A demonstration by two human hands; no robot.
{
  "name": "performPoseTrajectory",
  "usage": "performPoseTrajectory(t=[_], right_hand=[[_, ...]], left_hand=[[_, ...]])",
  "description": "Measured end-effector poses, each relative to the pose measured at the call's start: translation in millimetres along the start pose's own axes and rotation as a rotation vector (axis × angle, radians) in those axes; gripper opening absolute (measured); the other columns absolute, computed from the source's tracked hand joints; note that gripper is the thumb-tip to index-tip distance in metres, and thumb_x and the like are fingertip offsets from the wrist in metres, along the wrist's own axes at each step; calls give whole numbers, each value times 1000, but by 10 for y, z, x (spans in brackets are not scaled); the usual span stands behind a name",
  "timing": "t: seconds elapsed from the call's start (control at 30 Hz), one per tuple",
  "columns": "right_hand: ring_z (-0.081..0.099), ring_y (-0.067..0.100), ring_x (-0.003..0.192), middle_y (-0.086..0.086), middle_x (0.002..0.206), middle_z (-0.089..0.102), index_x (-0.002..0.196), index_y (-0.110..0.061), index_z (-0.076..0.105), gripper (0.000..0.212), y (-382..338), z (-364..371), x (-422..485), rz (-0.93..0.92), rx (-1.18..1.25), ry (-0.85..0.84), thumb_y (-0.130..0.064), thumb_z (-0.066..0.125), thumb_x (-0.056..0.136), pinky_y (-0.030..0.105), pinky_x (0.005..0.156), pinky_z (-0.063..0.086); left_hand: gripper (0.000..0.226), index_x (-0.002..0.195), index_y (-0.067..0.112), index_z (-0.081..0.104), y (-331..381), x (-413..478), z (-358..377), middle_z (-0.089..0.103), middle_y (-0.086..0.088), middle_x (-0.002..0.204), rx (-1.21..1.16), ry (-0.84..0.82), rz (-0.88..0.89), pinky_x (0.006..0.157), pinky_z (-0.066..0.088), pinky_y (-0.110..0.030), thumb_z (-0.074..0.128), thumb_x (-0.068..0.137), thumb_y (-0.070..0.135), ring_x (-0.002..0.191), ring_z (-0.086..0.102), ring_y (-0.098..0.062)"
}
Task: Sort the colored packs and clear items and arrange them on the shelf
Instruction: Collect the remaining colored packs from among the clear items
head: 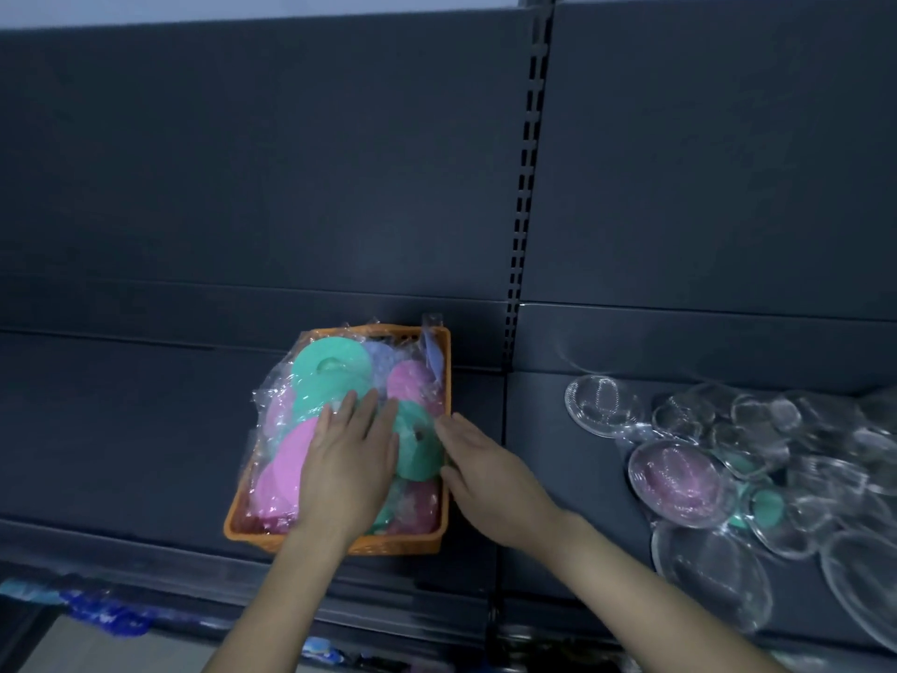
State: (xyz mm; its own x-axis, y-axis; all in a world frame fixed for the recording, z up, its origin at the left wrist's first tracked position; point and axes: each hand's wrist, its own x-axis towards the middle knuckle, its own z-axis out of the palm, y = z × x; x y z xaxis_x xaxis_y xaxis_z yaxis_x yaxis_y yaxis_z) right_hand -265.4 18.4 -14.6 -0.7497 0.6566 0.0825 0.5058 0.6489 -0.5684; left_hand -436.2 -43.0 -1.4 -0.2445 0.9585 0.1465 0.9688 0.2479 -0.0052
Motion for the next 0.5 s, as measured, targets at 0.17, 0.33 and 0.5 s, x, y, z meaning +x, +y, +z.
performPoseTrajectory(t=[0.17, 0.33, 0.5], right_hand=[[12, 9, 145, 0, 155, 26, 143, -13, 37, 46, 432, -272, -275, 116, -99, 106, -20, 44, 98, 11, 107, 7], [24, 19, 143, 8, 149, 37, 135, -9, 48, 43, 819, -629, -763, 255, -106, 217, -14, 52, 93, 16, 110, 14], [30, 29, 140, 13, 144, 44, 132, -8, 51, 43, 1228, -917, -1278, 405, -217, 293, -8, 52, 89, 30, 116, 19]], left_hand=[[37, 129, 11, 54, 233, 31, -184, 47, -13, 141, -14, 66, 8, 115, 9, -51, 47, 94, 24, 139, 33, -31], [18, 99, 9, 65, 800, 60, -400, 66, -13, 110, 50, 244, 83, 111, 11, -56, 51, 89, 15, 117, 56, -33], [15, 89, 3, 66, 1291, 154, -364, 65, -15, 95, -203, 319, 250, 99, 36, -48, 58, 80, 11, 92, 64, -34]])
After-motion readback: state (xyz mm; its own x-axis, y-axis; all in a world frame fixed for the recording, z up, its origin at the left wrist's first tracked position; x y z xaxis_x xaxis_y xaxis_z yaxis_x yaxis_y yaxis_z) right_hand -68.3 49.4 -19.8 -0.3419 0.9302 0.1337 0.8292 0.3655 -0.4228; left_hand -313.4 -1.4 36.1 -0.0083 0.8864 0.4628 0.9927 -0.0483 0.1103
